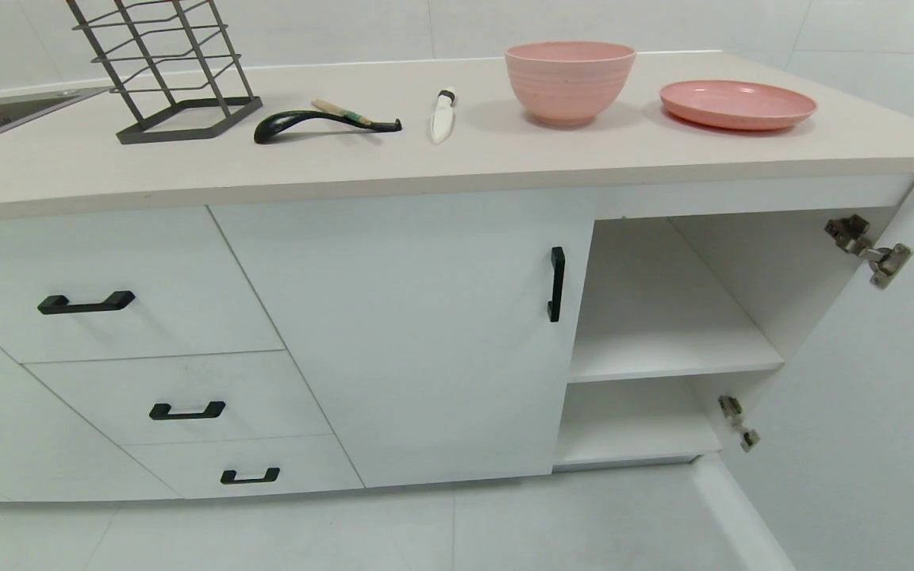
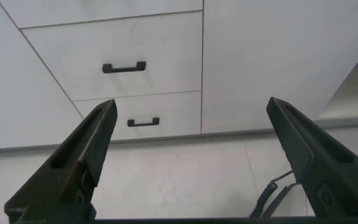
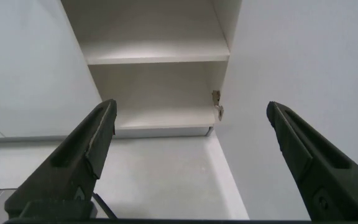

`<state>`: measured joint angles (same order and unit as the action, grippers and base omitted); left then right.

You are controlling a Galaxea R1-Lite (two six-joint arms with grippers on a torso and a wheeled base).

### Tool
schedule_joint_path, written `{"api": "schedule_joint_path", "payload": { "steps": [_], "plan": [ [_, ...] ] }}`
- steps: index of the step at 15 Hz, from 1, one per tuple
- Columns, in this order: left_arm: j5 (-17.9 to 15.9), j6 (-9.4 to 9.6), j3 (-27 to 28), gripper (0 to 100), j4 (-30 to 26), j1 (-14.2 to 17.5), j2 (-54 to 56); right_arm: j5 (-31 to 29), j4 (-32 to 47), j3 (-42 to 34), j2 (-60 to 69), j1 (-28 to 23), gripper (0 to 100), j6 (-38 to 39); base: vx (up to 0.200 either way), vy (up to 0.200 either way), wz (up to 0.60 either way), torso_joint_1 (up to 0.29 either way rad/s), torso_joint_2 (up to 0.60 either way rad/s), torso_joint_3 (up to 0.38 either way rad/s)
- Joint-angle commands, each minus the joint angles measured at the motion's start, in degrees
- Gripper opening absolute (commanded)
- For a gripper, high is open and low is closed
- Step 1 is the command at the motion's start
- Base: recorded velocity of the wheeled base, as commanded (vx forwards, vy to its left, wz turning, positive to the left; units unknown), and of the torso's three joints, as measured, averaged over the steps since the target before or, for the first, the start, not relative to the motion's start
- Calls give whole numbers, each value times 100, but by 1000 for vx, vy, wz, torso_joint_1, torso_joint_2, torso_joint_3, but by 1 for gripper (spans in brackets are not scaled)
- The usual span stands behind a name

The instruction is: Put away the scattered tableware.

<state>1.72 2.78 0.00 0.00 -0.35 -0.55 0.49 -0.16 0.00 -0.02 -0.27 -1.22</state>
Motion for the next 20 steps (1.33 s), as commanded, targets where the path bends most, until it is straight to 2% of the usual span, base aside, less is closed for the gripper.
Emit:
{"api": "schedule_joint_path", "payload": {
  "steps": [1, 2, 3, 6, 7, 16, 20],
  "plan": [
    [4, -41, 0, 100, 9, 18, 55, 4, 7, 0, 2, 0, 100, -1, 0, 0, 0, 0, 0, 0],
    [4, -102, 0, 100, 9, 18, 55, 13, 7, 0, 2, 0, 100, -10, 0, 0, 0, 0, 0, 0],
    [-5, -278, 0, 100, 9, 18, 55, 13, 7, 0, 2, 0, 100, -1, 0, 0, 0, 0, 0, 0],
    [4, -445, 0, 100, 9, 18, 55, 4, 16, 0, 2, 0, 100, 8, 0, 0, -400, 3, 3, 2],
    [13, -463, 0, 100, 18, 18, 55, 13, 16, 0, 2, 0, 100, -1, 0, 0, -600, 2, 7, 2],
    [83, -515, 0, 100, 18, 18, 55, 4, 16, 0, 2, 0, 100, -1, 0, 0, 0, 0, 0, 0],
    [92, -524, 0, 100, 26, 18, 55, 4, 16, 0, 2, 0, 100, 8, 0, -200, 0, 4, 2, 6]
  ]
}}
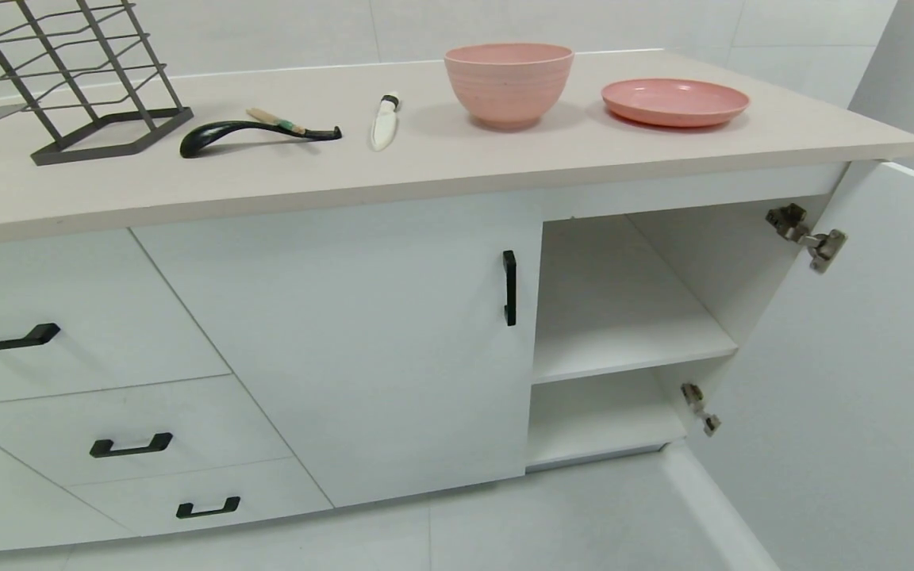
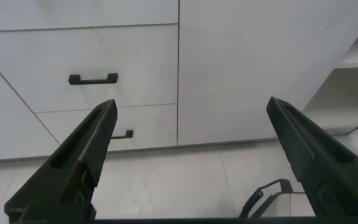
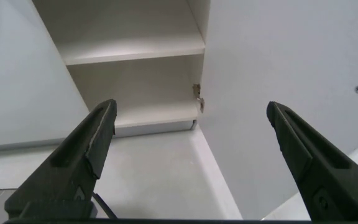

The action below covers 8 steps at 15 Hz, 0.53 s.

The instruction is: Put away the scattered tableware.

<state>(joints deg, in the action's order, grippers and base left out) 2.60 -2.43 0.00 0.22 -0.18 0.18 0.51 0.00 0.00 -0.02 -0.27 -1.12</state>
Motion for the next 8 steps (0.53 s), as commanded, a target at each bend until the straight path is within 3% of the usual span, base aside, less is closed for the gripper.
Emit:
{"api": "schedule_joint_path", "payload": {
  "steps": [1, 7, 8],
  "plan": [
    [4, -4, 0, 100, 4, 1, -18, 2, 0, 0, 2, 0, 100, -2, 0, -200, 0, 2, 2, 7],
    [13, -30, 0, 100, 4, 1, -18, 2, 0, 0, 2, 0, 100, -2, 0, 0, 0, 0, 0, 0],
    [13, -21, 0, 100, 4, 1, -18, 2, 0, 0, 2, 0, 100, -2, 200, 0, 0, -2, 2, 2]
  ]
}}
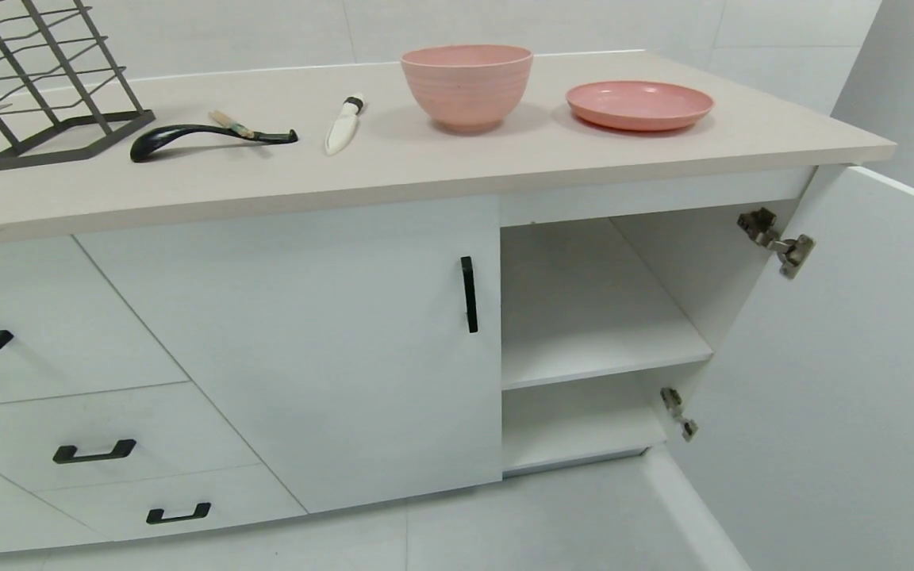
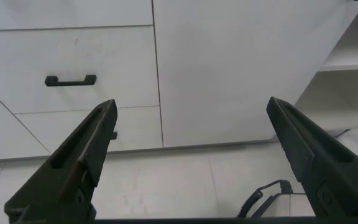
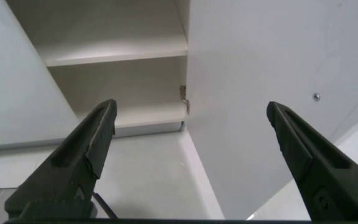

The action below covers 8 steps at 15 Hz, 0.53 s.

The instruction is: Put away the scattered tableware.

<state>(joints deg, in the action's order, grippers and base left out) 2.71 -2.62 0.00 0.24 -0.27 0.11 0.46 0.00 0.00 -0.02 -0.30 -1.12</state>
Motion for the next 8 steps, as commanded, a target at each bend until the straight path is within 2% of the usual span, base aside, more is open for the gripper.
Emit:
{"api": "schedule_joint_path", "payload": {
  "steps": [1, 6, 8],
  "plan": [
    [2, -2, 0, 100, 2, 9, -11, -2, 0, 0, 2, 4, 100, -2, 200, 0, 0, 7, 2, 7],
    [2, -2, 0, 100, 2, 9, -11, -2, 0, 0, 2, 4, 100, -2, 200, 0, 0, 0, 2, 2],
    [2, -10, 0, 100, 2, 9, -11, -2, 0, 0, 2, 4, 100, 15, 0, 0, 0, 0, 0, 0]
  ]
}}
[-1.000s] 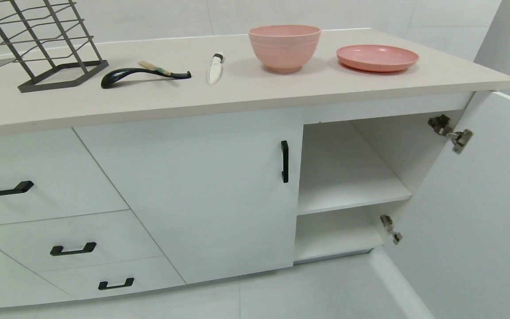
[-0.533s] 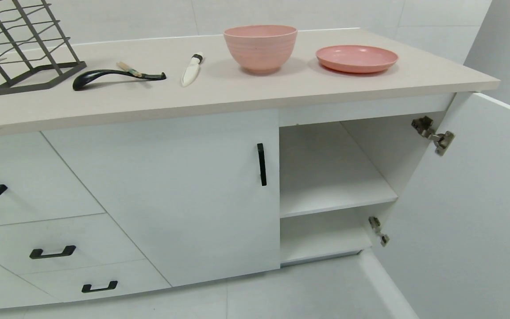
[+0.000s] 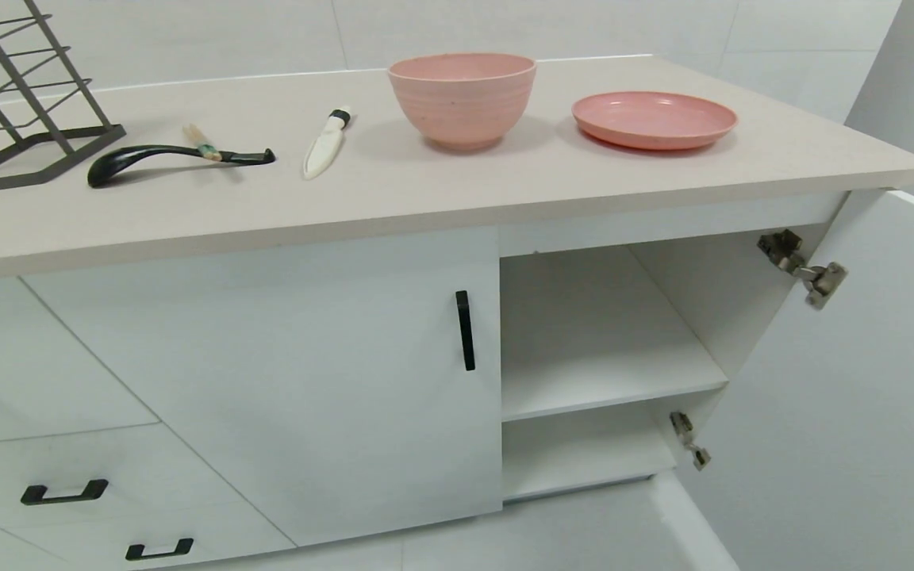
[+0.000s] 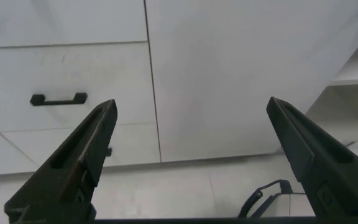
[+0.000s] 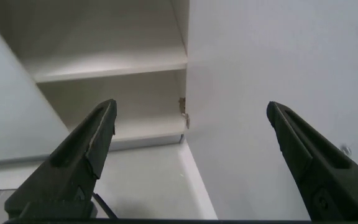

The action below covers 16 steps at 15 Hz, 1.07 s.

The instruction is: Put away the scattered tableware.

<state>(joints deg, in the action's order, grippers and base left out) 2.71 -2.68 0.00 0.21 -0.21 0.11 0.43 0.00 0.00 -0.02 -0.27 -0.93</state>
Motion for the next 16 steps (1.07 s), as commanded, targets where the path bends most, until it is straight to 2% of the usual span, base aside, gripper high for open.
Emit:
{"api": "schedule_joint_path", "payload": {
  "steps": [1, 10, 16],
  "plan": [
    [2, -4, 9, 100, 6, 3, -11, 1, 0, 0, 2, 0, 100, 40, 0, 0, 0, 0, 0, 0],
    [2, -13, 9, 100, 6, 3, -11, 1, 0, 0, 2, 0, 100, 75, 0, 0, 0, 0, 0, 0],
    [2, -13, 9, 100, 6, 3, -11, 1, 0, 0, 2, 0, 100, 84, 0, 0, 0, 217, -145, -115]
  ]
}}
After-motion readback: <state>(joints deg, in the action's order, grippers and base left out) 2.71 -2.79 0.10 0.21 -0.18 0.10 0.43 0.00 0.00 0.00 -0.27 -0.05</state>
